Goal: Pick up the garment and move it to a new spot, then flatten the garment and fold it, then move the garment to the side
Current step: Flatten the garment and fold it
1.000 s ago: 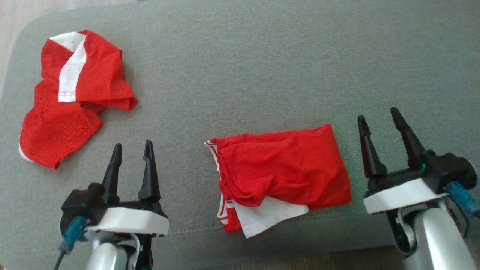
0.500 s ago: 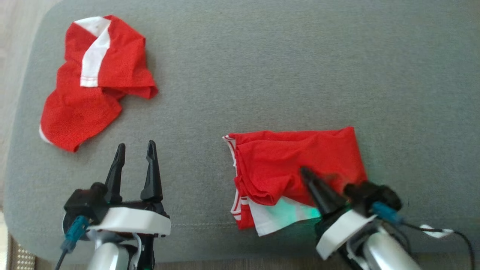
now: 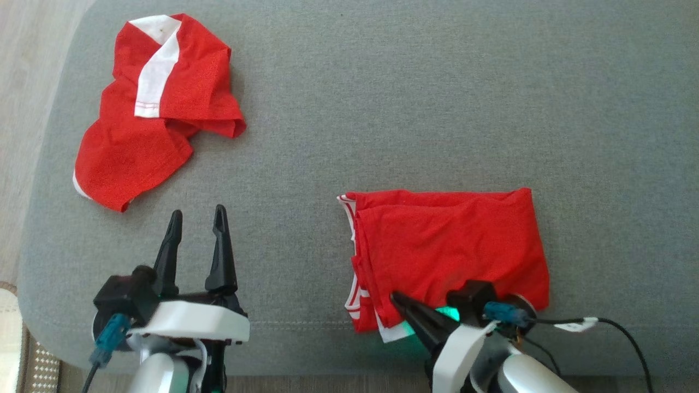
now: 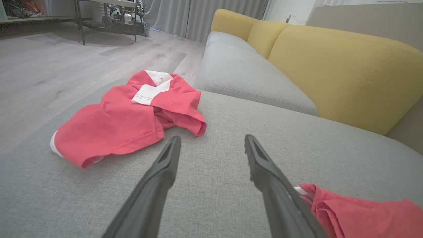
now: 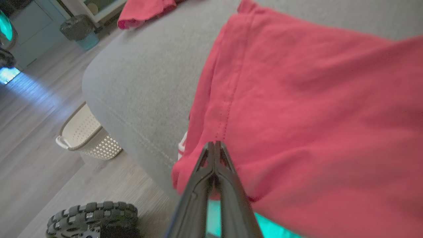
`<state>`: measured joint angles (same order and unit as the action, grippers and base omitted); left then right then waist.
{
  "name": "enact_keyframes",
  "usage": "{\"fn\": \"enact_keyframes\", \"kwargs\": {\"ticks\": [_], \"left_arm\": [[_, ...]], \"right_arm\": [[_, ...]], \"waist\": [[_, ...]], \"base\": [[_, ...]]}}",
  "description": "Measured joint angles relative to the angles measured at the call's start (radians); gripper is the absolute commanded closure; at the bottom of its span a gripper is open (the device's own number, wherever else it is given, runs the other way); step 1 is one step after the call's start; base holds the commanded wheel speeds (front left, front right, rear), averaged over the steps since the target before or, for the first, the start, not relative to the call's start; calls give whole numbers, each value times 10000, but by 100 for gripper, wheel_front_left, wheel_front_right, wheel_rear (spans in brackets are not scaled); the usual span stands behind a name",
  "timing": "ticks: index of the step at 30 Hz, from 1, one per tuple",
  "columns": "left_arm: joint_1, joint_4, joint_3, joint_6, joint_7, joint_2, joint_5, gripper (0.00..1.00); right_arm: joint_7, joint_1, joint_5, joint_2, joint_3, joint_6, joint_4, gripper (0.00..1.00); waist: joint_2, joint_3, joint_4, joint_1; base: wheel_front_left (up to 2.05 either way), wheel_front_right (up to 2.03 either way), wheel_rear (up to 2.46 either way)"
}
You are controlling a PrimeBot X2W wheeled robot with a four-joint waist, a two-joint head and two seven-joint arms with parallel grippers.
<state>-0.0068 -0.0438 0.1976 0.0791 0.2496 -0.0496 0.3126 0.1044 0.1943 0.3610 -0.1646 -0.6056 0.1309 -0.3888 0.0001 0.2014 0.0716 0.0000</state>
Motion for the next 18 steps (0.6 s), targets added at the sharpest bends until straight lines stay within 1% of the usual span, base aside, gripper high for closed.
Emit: {"fn": "enact_keyframes", "kwargs": {"ticks": [2,4,8,11,14,18], "left_arm": [[0,0,8,0,0,0,12,0],[0,0,35,0,0,0,12,0],[0,0,75,4,0,0,12,0],[0,2,58,13,0,0,8,0],[0,6,-50,-2,0,2,-33,0],[-5,40,-176,-4,0,0,-36,0]], "right_arm": [[-401,-4,255,-82,-199,0,-25,100],[-589,-6,265,-201,-299,0,-84,100],[-604,14,270,-245,-203,0,-138,100],[-341,36,311,-198,-35,0,31,100],[194,207,328,-186,516,0,387,100],[959,576,4,-207,1871,0,1009,100]], "waist": [[0,-13,-31,0],[0,-24,-65,0],[0,-45,-168,0],[0,-79,-300,0],[0,-104,-470,0],[0,-159,-714,0]], "base": [[0,0,0],[0,0,0],[0,0,0],[0,0,0],[0,0,0],[0,0,0]]}}
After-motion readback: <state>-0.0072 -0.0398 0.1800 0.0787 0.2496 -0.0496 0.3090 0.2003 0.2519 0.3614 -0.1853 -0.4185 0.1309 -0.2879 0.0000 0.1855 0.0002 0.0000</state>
